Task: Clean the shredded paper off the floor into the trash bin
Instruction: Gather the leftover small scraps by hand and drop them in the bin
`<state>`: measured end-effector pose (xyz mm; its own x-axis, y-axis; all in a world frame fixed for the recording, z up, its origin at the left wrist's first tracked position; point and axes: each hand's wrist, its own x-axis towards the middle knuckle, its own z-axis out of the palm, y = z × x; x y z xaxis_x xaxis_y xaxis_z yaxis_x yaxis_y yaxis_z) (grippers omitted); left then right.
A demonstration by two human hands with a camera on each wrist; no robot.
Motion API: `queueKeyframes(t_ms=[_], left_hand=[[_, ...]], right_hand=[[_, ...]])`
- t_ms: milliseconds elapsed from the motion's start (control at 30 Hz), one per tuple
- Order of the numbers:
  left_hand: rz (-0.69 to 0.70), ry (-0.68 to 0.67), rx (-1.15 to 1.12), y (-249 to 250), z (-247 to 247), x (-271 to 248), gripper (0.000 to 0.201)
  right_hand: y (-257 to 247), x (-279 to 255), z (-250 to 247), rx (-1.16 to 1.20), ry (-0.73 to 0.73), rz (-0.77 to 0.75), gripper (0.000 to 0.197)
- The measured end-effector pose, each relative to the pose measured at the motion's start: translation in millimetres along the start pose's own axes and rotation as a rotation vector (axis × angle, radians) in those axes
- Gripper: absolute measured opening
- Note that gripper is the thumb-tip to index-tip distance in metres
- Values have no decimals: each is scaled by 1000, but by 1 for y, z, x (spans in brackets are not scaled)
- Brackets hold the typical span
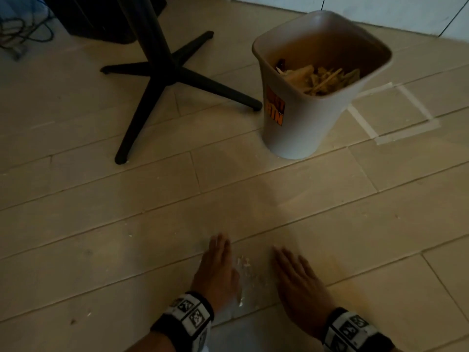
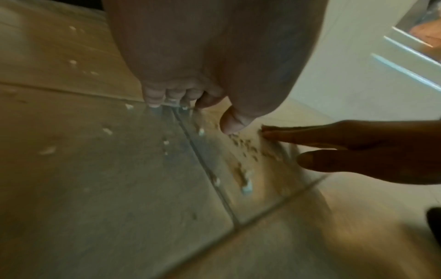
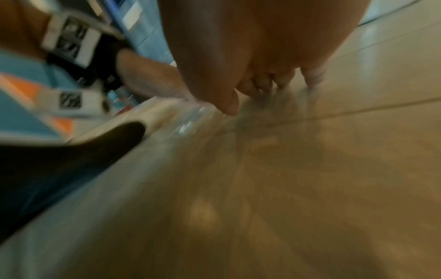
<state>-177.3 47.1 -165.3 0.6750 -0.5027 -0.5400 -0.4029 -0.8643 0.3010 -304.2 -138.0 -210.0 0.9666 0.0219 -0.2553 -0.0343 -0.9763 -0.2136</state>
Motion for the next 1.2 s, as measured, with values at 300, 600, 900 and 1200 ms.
queueKeyframes(t_ms=[300,600,900,1200], left_hand=[[131,52,-44,-22,12,-19,63],[64,-170,84,-19,28,-37,82],[153,-24,95,-7,25,-17,85],[45,159,-308,-20,23,-33,65]], right_hand=[[5,-9,-7,16,45,-17,60],[-14,-20,26,6,42,-119,52],[-6,-17,9,61,58,-22,57],[-7,-21,-5,131,109,16,54]])
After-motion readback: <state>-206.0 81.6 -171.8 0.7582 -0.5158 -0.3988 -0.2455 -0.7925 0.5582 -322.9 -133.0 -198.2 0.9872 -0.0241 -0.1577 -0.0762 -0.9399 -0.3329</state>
